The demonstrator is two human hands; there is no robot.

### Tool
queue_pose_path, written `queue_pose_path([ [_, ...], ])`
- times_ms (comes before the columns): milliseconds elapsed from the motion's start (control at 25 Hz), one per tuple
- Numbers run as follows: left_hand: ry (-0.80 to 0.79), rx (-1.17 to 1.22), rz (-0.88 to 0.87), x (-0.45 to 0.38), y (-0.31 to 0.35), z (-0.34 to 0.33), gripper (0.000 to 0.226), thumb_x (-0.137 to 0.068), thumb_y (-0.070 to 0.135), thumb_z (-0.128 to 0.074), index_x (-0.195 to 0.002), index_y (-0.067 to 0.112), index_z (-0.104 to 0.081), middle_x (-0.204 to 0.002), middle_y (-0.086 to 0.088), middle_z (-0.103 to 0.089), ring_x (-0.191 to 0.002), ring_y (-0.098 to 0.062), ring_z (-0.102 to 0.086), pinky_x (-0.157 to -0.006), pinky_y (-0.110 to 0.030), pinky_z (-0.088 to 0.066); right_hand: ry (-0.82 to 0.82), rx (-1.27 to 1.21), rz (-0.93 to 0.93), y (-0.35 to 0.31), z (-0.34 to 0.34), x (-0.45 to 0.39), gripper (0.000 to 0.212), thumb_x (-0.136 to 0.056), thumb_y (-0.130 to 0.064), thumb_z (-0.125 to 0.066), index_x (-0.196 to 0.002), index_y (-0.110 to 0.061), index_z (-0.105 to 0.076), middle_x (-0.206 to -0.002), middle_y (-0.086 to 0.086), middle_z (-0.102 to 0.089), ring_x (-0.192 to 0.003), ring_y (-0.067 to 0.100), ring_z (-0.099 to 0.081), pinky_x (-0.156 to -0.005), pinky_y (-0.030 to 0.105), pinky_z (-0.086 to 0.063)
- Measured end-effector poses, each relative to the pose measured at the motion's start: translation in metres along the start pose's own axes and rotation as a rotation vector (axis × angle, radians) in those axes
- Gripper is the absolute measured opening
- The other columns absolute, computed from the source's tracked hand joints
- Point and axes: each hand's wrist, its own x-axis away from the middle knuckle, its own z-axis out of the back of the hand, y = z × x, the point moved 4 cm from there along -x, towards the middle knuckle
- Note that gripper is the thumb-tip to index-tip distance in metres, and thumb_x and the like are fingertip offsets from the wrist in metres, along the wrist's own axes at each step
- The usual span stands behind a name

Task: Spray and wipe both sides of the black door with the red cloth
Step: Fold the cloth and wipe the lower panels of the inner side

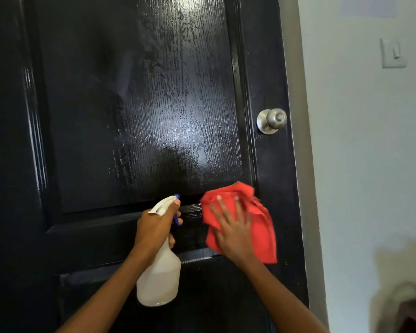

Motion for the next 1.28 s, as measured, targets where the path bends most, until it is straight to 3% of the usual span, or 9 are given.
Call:
queue_pose_path([
  [80, 0.006, 0.02, -0.02, -0.003, 0.003, -0.001, 0.024, -0.097, 0.043, -0.061, -0.088, 0.025, -0.073, -0.077, -0.009, -0.075, -0.042, -0.028, -0.052, -0.045, -0.031, -0.045, -0.014, -0.019, 0.14, -0.031, -0.001, -0.005, 0.079, -0.086, -0.043, -0.055, -0.16, -0.038, -0.027, -0.169, -0.01, -0.022, -0.123, 0.031, -0.06, -0.085, 0.049, -0.05],
  [120, 0.006, 0.022, -0.023, -0.004, 0.003, -0.003, 0.023, -0.097, 0.043, -0.061, -0.088, 0.026, -0.073, -0.077, -0.009, -0.075, -0.042, -0.029, -0.052, -0.045, -0.032, -0.044, -0.014, -0.024, 0.178, -0.032, 0.002, -0.009, 0.078, -0.085, -0.043, -0.055, -0.159, -0.037, -0.031, -0.167, -0.01, -0.027, -0.115, 0.028, -0.062, -0.082, 0.046, -0.051],
  [240, -0.006, 0.012, -0.011, -0.007, 0.003, -0.007, 0.027, -0.098, 0.044, -0.061, -0.091, 0.021, -0.073, -0.079, -0.009, -0.076, -0.043, -0.028, -0.053, -0.044, -0.031, -0.045, -0.015, 0.006, 0.111, 0.019, 0.009, -0.008, 0.073, -0.081, -0.039, -0.053, -0.153, -0.031, -0.043, -0.155, -0.008, -0.04, -0.129, 0.024, -0.049, -0.081, 0.046, -0.054],
  [400, -0.043, -0.019, 0.005, -0.005, 0.001, -0.013, 0.037, -0.098, 0.046, -0.059, -0.093, 0.012, -0.072, -0.082, -0.009, -0.076, -0.044, -0.025, -0.054, -0.045, -0.03, -0.047, 0.035, 0.025, -0.069, 0.101, 0.025, 0.002, 0.062, -0.092, -0.038, -0.047, -0.154, -0.031, -0.038, -0.155, -0.006, -0.043, -0.145, 0.031, -0.037, -0.089, 0.053, -0.052],
  [520, -0.059, -0.022, 0.019, -0.001, -0.002, -0.016, 0.038, -0.098, 0.046, -0.059, -0.093, 0.01, -0.072, -0.083, -0.009, -0.076, -0.045, -0.025, -0.054, -0.045, -0.031, -0.047, 0.048, 0.022, -0.165, 0.095, 0.022, 0.006, 0.064, -0.099, -0.04, -0.04, -0.161, -0.029, -0.03, -0.167, -0.009, -0.027, -0.155, 0.03, -0.022, -0.104, 0.056, -0.043],
  [640, -0.061, -0.025, 0.022, -0.001, 0.006, -0.022, 0.037, -0.098, 0.045, -0.06, -0.095, 0.011, -0.072, -0.084, -0.01, -0.076, -0.044, -0.024, -0.054, -0.046, -0.031, -0.048, 0.053, -0.037, -0.312, 0.085, 0.018, -0.004, 0.065, -0.102, -0.043, -0.03, -0.164, -0.031, -0.014, -0.172, -0.013, -0.007, -0.159, 0.029, -0.004, -0.108, 0.062, -0.035],
  [840, -0.047, -0.011, -0.039, -0.015, 0.045, -0.044, 0.038, -0.094, 0.046, -0.065, -0.089, 0.01, -0.074, -0.079, -0.008, -0.076, -0.039, -0.025, -0.052, -0.043, -0.03, -0.047, 0.048, -0.112, -0.243, 0.079, 0.052, -0.077, 0.063, -0.103, -0.053, -0.025, -0.163, -0.038, -0.011, -0.17, -0.021, -0.005, -0.159, 0.025, 0.0, -0.105, 0.067, -0.033],
  [1080, -0.046, 0.089, -0.143, -0.04, 0.088, -0.071, 0.02, -0.093, 0.042, -0.067, -0.094, 0.024, -0.077, -0.078, -0.009, -0.075, -0.039, -0.027, -0.051, -0.041, -0.029, -0.043, 0.106, -0.184, -0.248, 0.066, 0.108, -0.211, 0.064, -0.106, -0.057, -0.028, -0.164, -0.037, -0.006, -0.17, -0.019, -0.001, -0.158, 0.018, 0.002, -0.115, 0.068, -0.015],
  [1280, -0.014, 0.084, -0.166, -0.045, 0.099, -0.069, 0.022, -0.092, 0.043, -0.068, -0.09, 0.023, -0.077, -0.076, -0.008, -0.075, -0.04, -0.026, -0.052, -0.041, -0.029, -0.044, 0.211, -0.169, -0.23, 0.074, 0.077, -0.152, 0.063, -0.106, -0.044, -0.034, -0.164, -0.034, -0.011, -0.171, -0.016, 0.0, -0.157, 0.008, 0.009, -0.114, 0.06, -0.027],
])
